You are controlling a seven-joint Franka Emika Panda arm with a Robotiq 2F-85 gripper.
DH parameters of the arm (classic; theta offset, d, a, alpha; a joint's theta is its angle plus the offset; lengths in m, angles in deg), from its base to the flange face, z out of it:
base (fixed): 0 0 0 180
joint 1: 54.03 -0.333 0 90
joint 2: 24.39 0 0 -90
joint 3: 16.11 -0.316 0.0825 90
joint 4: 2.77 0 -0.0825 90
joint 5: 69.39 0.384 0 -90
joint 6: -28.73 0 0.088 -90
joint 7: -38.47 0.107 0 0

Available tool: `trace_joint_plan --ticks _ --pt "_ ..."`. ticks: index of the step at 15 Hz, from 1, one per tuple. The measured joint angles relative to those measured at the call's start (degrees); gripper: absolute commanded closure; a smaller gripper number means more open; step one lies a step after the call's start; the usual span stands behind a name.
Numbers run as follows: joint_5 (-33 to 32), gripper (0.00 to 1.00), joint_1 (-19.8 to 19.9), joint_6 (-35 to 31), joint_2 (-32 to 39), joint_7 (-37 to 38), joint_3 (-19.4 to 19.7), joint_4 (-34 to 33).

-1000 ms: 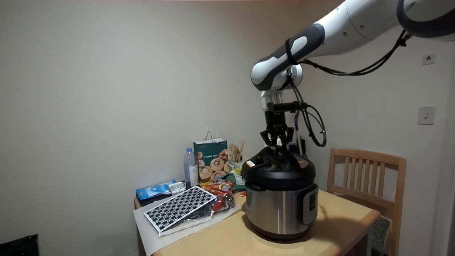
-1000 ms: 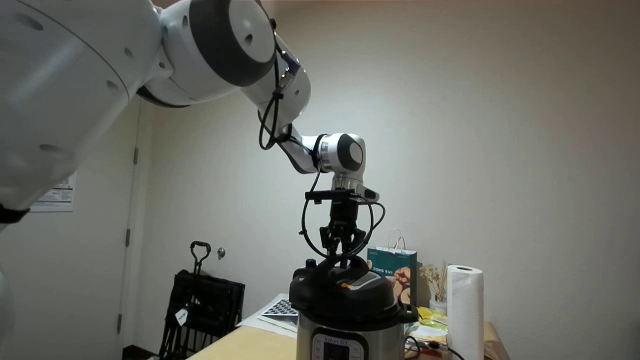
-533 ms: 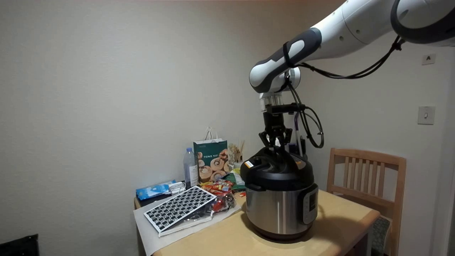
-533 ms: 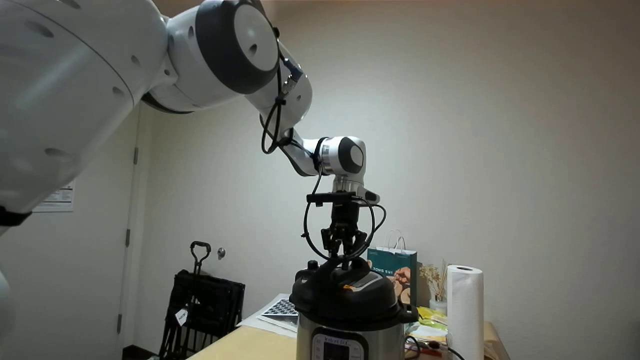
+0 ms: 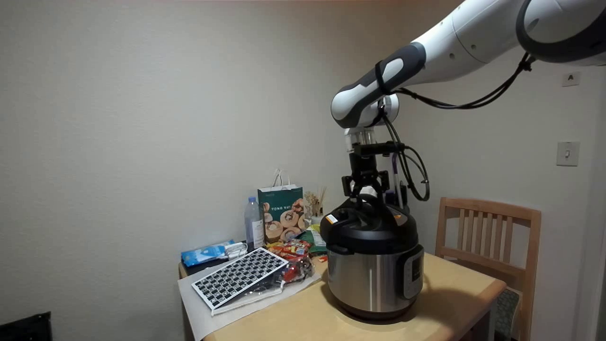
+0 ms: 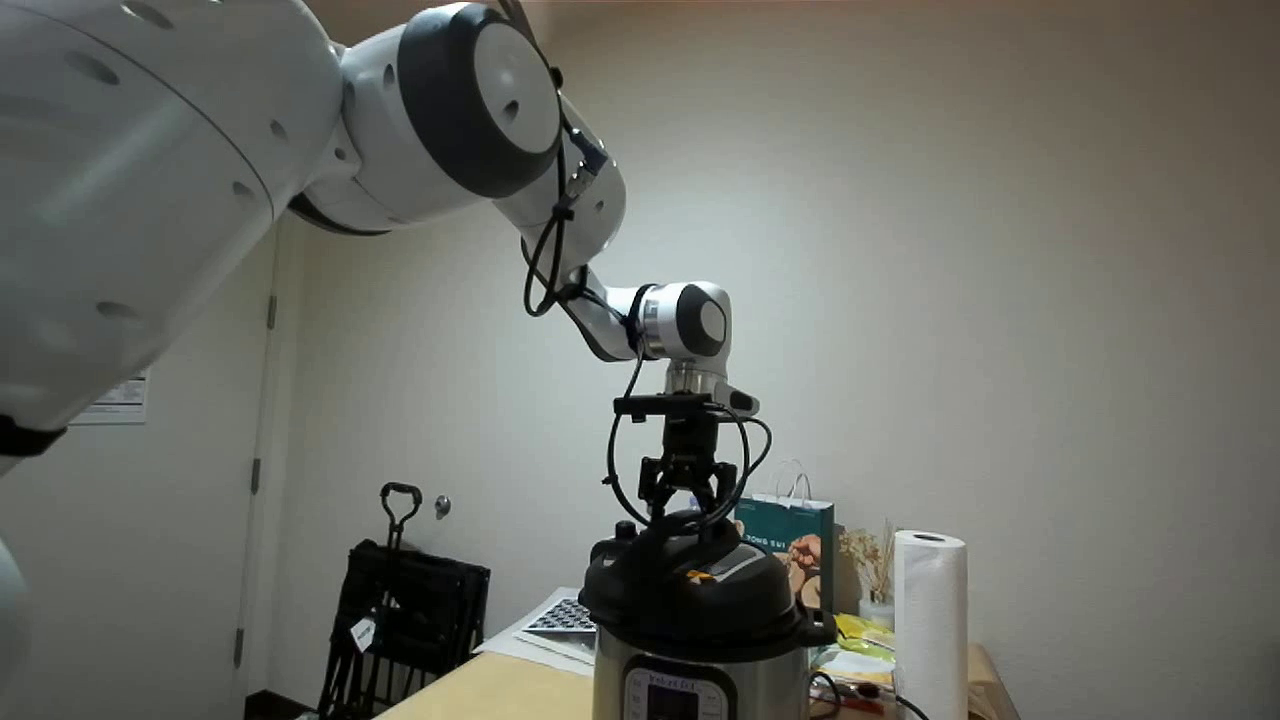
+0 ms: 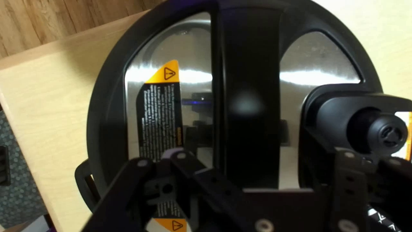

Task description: Take the lid off of the rice cooker

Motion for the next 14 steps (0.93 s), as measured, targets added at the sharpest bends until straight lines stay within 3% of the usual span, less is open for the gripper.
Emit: trace_joint_plan --ticks 2,9,14 --pt "0.0 0.33 0.0 -0.2 0.8 0.0 0.0 0.0" --pt "-0.5 0.78 0.0 -0.4 1.5 0.0 0.1 -1.3" --pt "-1.0 0.8 -0.2 -0.4 1.5 0.1 0.2 -1.5"
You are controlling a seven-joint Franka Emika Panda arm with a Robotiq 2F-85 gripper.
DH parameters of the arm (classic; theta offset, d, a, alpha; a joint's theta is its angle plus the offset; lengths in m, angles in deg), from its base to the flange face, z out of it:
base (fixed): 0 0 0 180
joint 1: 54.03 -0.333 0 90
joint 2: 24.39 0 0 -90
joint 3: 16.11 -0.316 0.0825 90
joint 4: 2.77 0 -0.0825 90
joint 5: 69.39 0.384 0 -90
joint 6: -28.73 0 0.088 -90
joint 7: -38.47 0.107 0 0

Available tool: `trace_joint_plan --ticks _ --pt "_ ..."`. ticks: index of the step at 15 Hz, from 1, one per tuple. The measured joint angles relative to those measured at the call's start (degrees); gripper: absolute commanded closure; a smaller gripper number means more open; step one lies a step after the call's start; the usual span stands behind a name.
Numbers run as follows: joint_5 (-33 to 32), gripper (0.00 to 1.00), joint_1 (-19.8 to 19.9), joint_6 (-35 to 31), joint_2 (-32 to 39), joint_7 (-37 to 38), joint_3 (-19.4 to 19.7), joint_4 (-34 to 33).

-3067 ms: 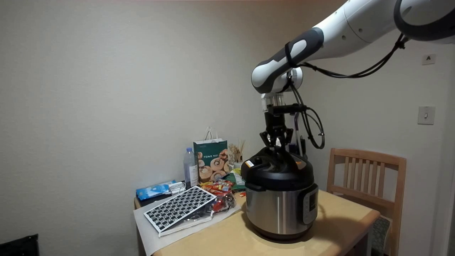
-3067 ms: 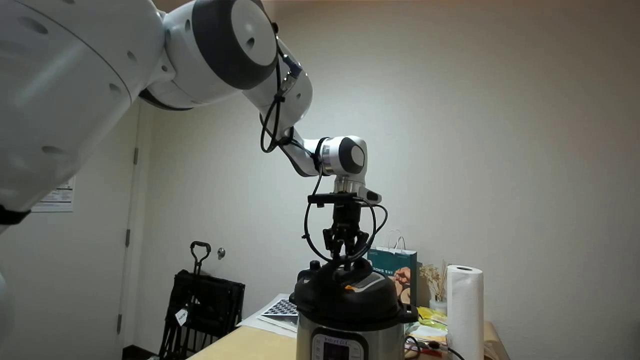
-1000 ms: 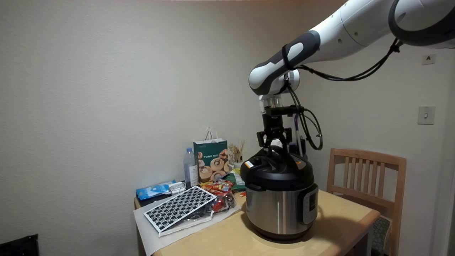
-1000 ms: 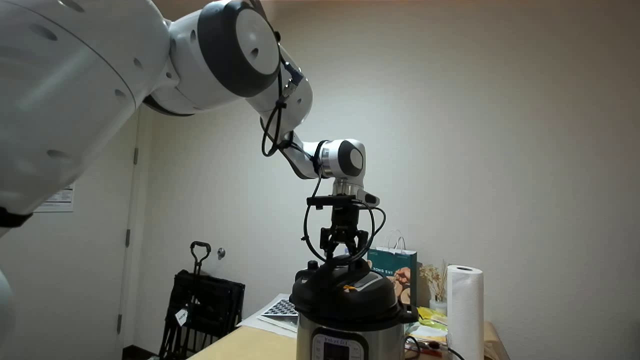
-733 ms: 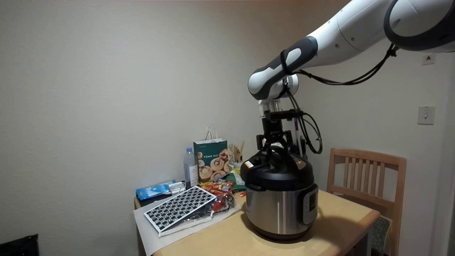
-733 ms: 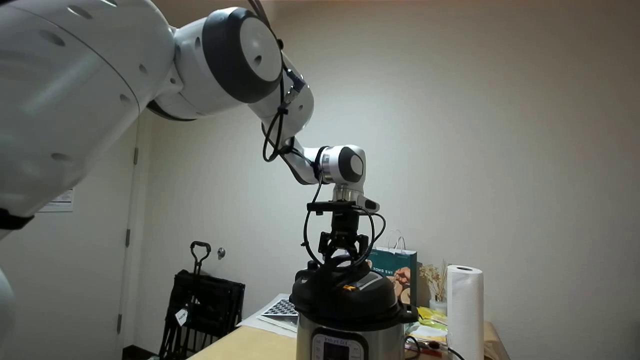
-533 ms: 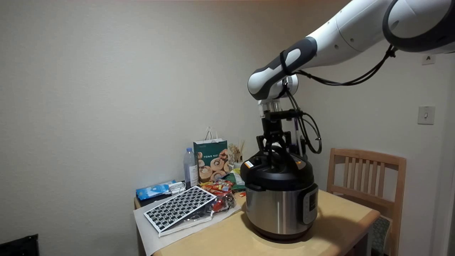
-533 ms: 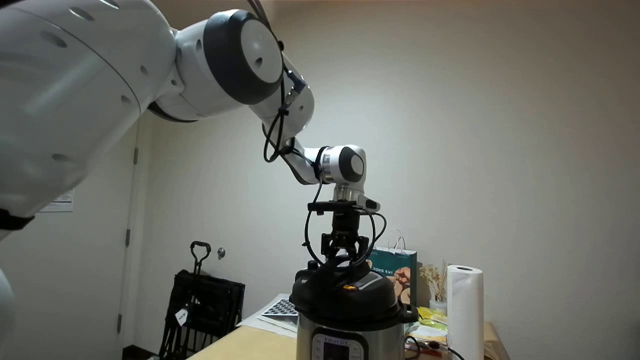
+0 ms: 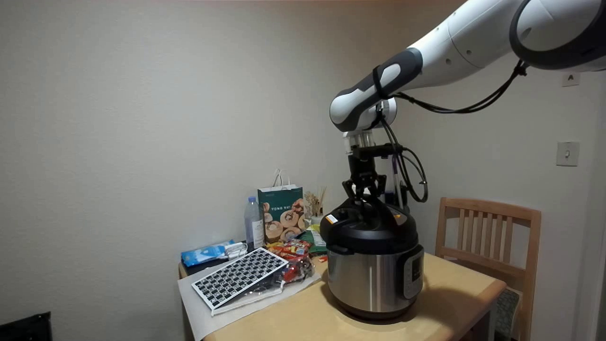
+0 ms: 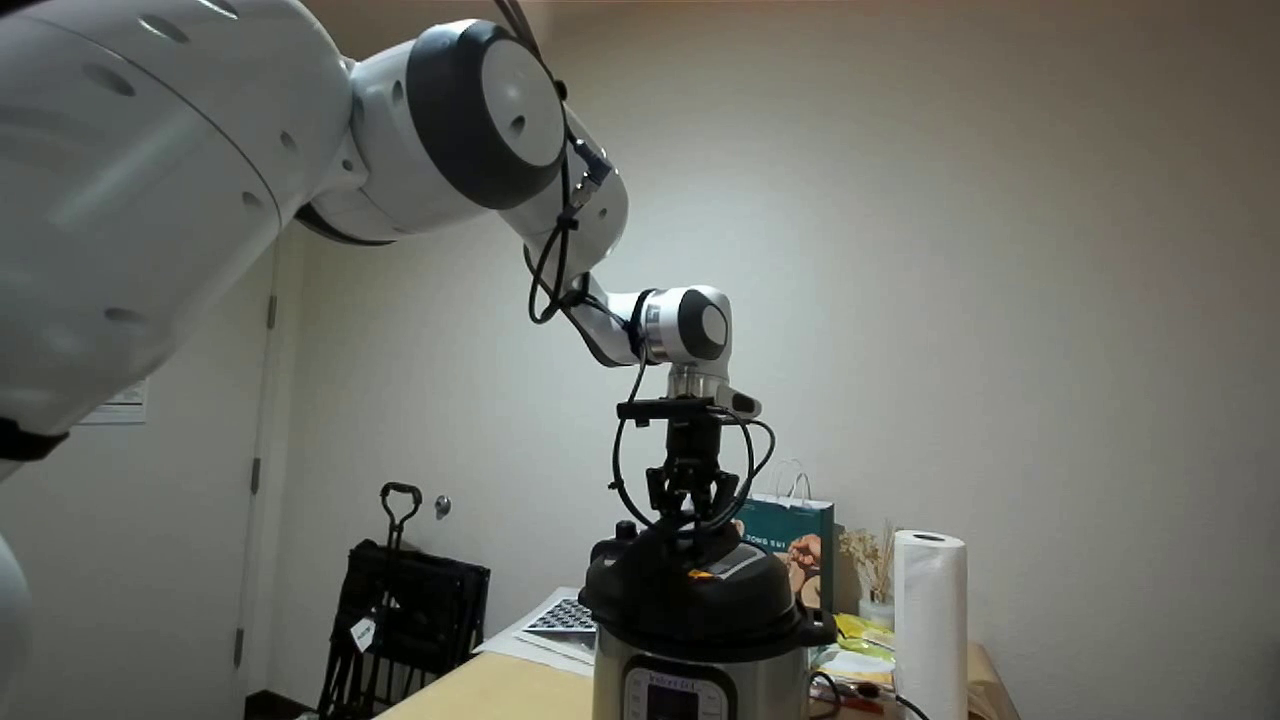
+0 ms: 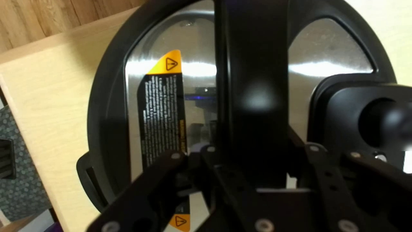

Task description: Take the lid off of the rice cooker

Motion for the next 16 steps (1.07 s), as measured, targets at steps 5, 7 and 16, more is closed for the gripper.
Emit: trace_joint_plan --ticks 5,7,16 --pt "-2.2 0.1 -1.2 0.1 -0.2 0.8 0.2 0.0" --pt "-2.2 0.01 -1.2 0.1 -0.1 0.8 0.1 0.0" --pt "-2.1 0.0 -1.2 -0.4 -0.6 0.8 0.1 0.0"
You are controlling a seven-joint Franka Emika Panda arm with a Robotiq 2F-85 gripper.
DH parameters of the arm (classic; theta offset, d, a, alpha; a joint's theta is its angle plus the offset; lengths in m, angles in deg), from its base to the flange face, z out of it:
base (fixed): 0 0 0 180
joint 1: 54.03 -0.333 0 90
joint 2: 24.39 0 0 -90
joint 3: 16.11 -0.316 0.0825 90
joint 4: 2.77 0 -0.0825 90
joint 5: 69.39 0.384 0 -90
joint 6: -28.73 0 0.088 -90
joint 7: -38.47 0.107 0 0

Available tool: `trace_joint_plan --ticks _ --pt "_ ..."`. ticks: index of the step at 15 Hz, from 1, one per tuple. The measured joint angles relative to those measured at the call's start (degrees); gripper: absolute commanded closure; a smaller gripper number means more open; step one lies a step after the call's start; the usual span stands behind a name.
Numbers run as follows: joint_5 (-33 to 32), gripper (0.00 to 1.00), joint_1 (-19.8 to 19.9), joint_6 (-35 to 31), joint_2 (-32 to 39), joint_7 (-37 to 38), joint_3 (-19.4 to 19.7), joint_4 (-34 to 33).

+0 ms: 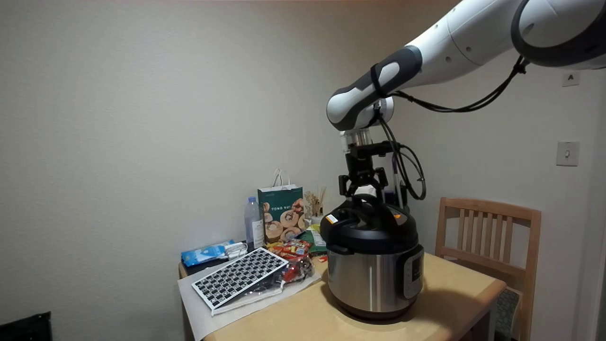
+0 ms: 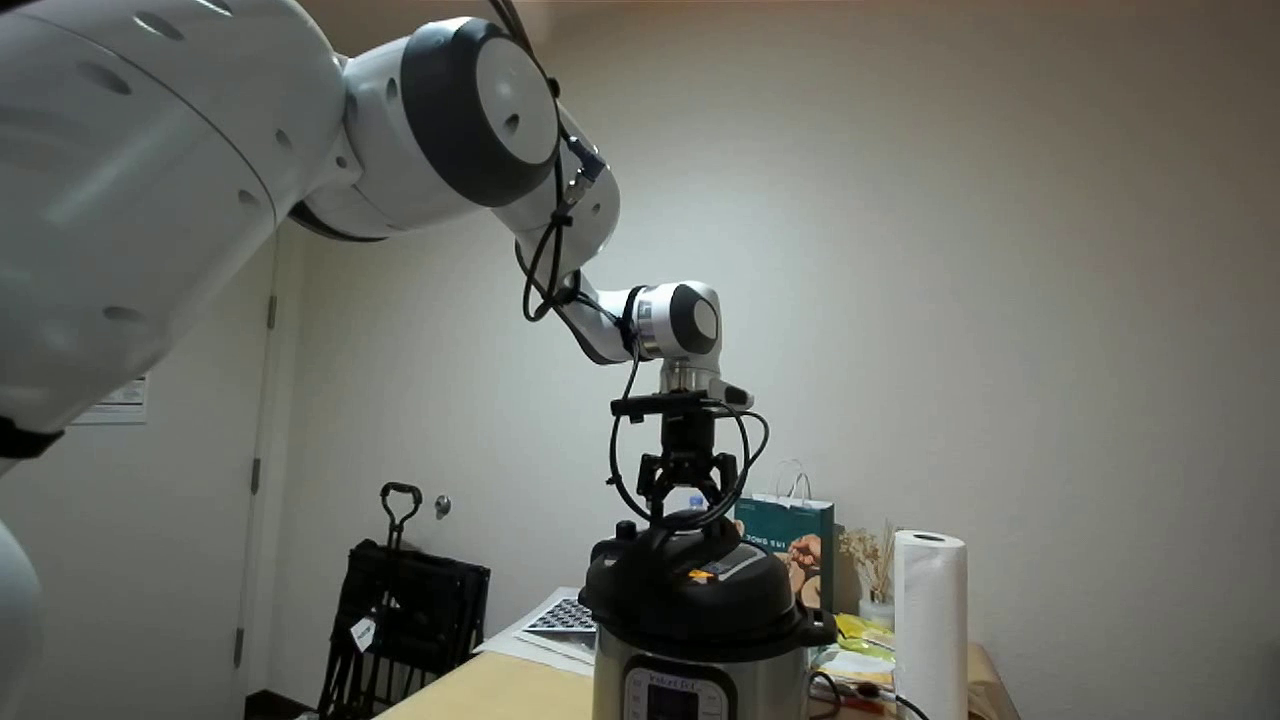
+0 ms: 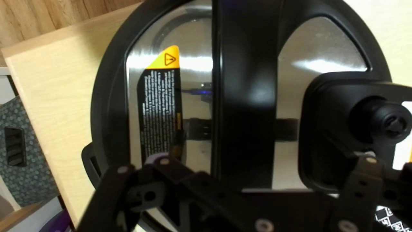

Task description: Take the lid off of the rice cooker

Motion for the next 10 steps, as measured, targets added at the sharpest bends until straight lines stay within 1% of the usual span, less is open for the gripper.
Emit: trace_joint_plan --ticks 1,2,3,4,7,10 --pt "0.0 0.0 0.0 -0.3 -0.2 0.0 0.0 0.0" --pt "0.0 0.25 0.0 -0.6 -0.5 0.0 0.0 0.0" --pt "0.1 0.26 0.0 -0.8 -0.7 0.0 0.0 0.0" --pt "0.2 0.32 0.0 -0.9 -0.8 0.0 0.0 0.0" --pt "0.7 0.53 0.1 -0.9 -0.9 0.0 0.0 0.0" --pt "1.2 0.72 0.3 -0.9 -0.9 0.0 0.0 0.0"
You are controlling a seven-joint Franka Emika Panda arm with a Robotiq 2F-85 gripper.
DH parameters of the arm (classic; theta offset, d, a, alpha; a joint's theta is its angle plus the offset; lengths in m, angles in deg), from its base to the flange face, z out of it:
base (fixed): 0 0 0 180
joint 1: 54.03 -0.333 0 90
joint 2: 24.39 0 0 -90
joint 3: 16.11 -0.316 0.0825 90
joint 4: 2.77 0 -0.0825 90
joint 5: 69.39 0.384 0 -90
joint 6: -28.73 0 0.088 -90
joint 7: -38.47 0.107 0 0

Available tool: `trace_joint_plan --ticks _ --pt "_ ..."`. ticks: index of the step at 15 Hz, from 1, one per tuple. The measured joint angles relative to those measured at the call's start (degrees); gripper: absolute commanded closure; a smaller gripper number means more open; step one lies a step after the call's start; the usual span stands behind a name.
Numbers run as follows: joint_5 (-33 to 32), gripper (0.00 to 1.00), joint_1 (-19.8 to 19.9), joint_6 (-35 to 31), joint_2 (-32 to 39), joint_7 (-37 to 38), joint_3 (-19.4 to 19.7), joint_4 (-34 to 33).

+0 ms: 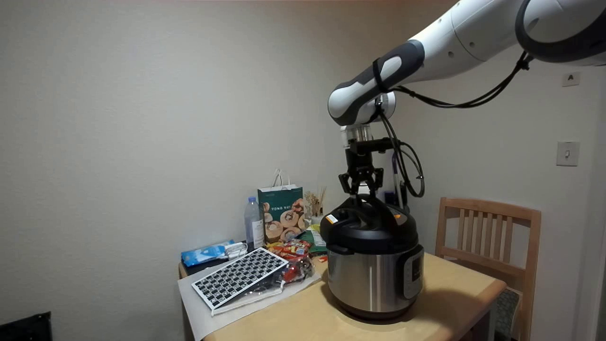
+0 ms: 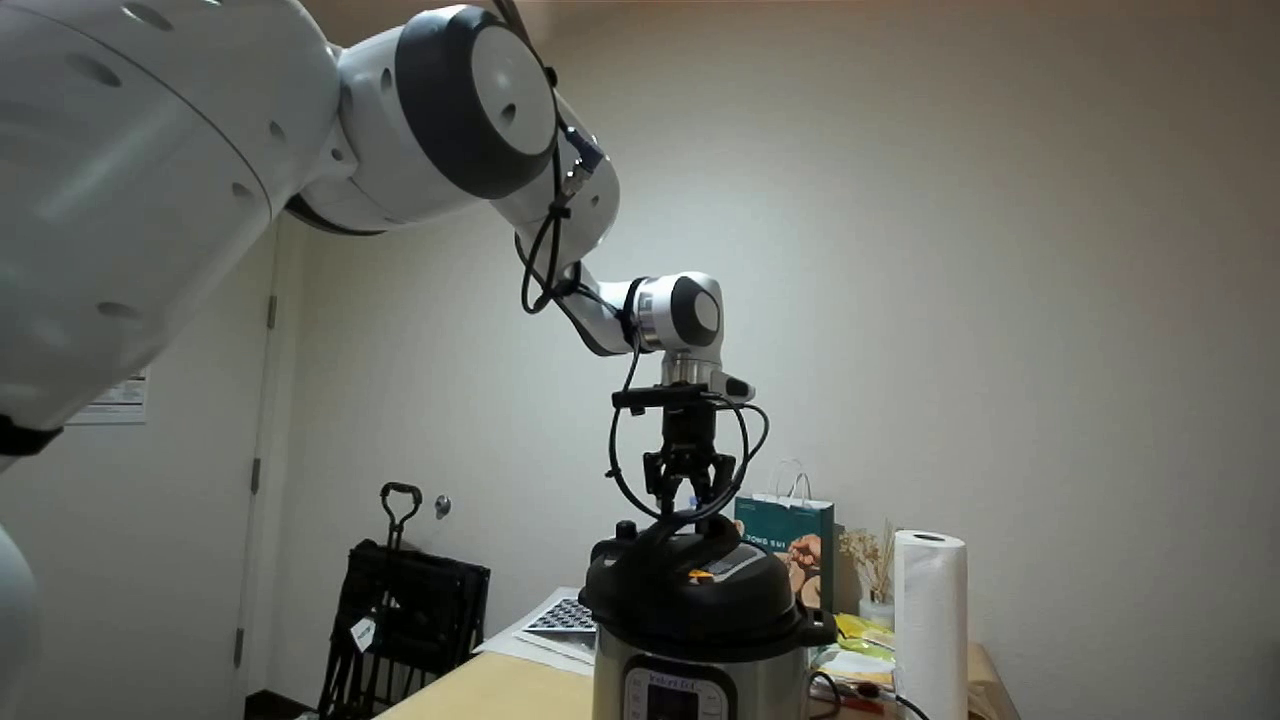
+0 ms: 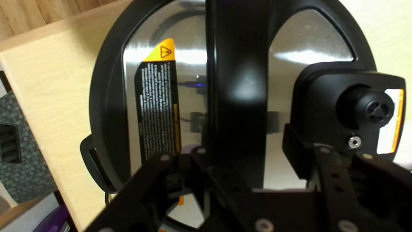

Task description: Take the lid off of the rice cooker

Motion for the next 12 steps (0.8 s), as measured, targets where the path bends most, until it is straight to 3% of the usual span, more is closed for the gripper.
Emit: trace_joint_plan --ticks 3,12 --pt "0.0 0.89 0.4 0.0 0.0 0.0 0.1 0.0" --pt "0.4 0.89 0.7 0.0 0.0 -0.1 0.1 0.0"
